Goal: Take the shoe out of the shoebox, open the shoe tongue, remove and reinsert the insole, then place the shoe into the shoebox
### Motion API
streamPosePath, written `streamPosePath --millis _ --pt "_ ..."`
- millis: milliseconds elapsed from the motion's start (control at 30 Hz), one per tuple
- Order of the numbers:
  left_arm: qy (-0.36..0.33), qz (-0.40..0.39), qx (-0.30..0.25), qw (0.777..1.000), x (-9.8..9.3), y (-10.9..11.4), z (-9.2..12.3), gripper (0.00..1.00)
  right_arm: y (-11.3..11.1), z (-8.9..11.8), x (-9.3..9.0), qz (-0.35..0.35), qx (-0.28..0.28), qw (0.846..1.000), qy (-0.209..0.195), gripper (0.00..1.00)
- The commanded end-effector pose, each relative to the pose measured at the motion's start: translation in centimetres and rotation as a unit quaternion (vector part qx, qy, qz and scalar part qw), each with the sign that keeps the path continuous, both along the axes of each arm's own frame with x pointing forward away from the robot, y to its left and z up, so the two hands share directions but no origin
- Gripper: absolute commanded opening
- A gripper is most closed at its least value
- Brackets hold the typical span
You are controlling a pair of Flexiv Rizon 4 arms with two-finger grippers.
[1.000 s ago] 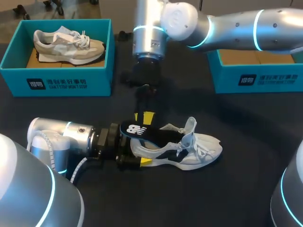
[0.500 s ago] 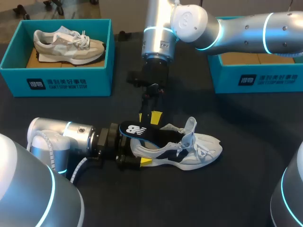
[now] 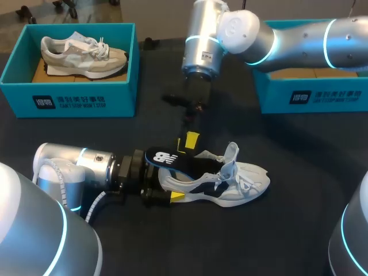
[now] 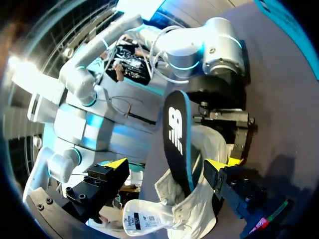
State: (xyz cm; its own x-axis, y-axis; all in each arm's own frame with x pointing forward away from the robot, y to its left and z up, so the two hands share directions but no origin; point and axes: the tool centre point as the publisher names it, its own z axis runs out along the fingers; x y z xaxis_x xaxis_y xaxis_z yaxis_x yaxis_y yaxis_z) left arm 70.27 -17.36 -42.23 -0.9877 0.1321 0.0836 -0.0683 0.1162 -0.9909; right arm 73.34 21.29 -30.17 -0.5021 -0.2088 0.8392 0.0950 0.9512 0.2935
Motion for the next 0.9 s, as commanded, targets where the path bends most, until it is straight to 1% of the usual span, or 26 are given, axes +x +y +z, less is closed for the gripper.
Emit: streamPosePath --millis 33,133,233,300,333,400,433,500,533,567,633,700,900 --pt "0.000 0.001 -0.001 1.000 0.0 0.0 -0.1 0.00 -0.2 -0.3 0.0 -0.003 0.001 1.000 0.001 1.00" --pt "0.000 0.001 -0.001 1.000 0.0 0.0 -0.1 0.00 -0.6 -0.1 -0.1 -0.005 0.003 1.000 -0.001 1.00" --pt "0.000 0.001 -0.001 1.000 0.0 0.0 -0.1 0.00 -0.9 0.0 0.0 -0.012 -0.002 1.000 0.007 1.00" --pt "0.000 0.001 -0.001 1.000 0.0 0.0 -0.1 0.00 -0.9 0.1 0.0 -0.015 -0.009 1.000 0.009 0.89" --pt "0.000 0.001 -0.001 1.000 0.0 0.0 -0.1 0.00 -0.9 0.1 -0.1 -0.015 -0.009 1.000 0.009 0.85" --pt "0.000 0.001 -0.001 1.000 0.0 0.0 -0.1 0.00 -1.0 0.1 -0.1 -0.018 -0.009 1.000 0.012 0.83" --pt "0.000 0.001 -0.001 1.000 0.0 0.0 -0.1 0.00 -1.0 -0.1 -0.1 -0.020 -0.009 1.000 0.013 0.76" --pt "0.000 0.001 -0.001 1.000 0.0 0.0 -0.1 0.00 -1.0 -0.2 -0.1 -0.022 -0.011 1.000 0.016 0.75" --pt "0.000 0.001 -0.001 1.000 0.0 0.0 -0.1 0.00 -1.0 -0.4 -0.2 -0.026 -0.019 0.999 0.018 0.66" --pt "0.000 0.001 -0.001 1.000 0.0 0.0 -0.1 0.00 -0.9 -0.4 -0.3 -0.026 -0.027 0.999 0.017 0.60" --pt "0.000 0.001 -0.001 1.000 0.0 0.0 -0.1 0.00 -0.8 -0.4 -0.4 -0.026 -0.033 0.999 0.017 0.62" --pt "0.000 0.001 -0.001 1.000 0.0 0.0 -0.1 0.00 -0.8 -0.5 -0.5 -0.027 -0.039 0.999 0.018 0.66" --pt "0.000 0.001 -0.001 1.000 0.0 0.0 -0.1 0.00 -0.8 -1.0 -0.4 -0.028 -0.042 0.998 0.023 0.64"
